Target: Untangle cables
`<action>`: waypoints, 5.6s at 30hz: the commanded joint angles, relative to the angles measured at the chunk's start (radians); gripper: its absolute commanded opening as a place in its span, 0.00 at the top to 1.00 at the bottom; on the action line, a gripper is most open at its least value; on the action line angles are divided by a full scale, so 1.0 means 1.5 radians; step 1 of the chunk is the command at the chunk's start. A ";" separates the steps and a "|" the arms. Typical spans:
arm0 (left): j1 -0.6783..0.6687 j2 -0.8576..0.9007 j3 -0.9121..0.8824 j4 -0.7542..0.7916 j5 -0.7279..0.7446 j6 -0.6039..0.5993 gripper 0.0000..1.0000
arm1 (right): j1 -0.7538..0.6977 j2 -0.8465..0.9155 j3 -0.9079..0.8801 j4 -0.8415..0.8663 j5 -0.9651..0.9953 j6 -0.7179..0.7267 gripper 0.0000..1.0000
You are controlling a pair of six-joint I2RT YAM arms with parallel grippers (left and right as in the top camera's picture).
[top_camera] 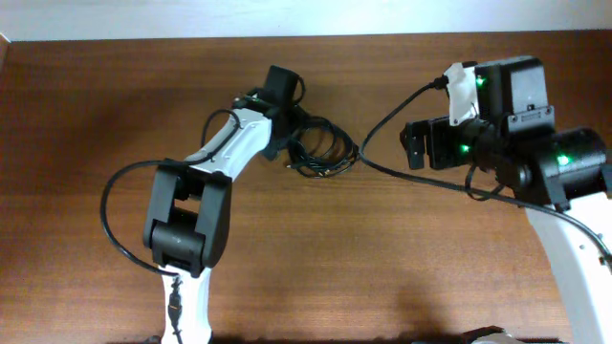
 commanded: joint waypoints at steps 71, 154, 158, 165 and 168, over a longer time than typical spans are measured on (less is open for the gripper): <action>-0.033 -0.622 0.165 -0.111 -0.143 0.305 1.00 | 0.338 0.135 -0.003 0.360 -0.252 -0.091 0.01; 0.042 -0.357 0.179 -0.285 -0.316 0.327 1.00 | -0.245 -0.158 -0.007 0.310 0.001 -0.008 0.96; 0.042 -0.357 0.179 -0.328 -0.315 0.324 1.00 | -0.385 -0.077 0.001 0.497 -0.067 0.008 0.96; 0.042 -0.343 0.144 -0.359 -0.371 0.314 1.00 | -0.491 -0.050 0.190 0.521 -0.294 0.080 0.96; 0.026 -0.351 0.144 -0.373 -0.331 0.315 1.00 | -0.500 -0.026 0.198 0.485 -0.271 0.081 0.96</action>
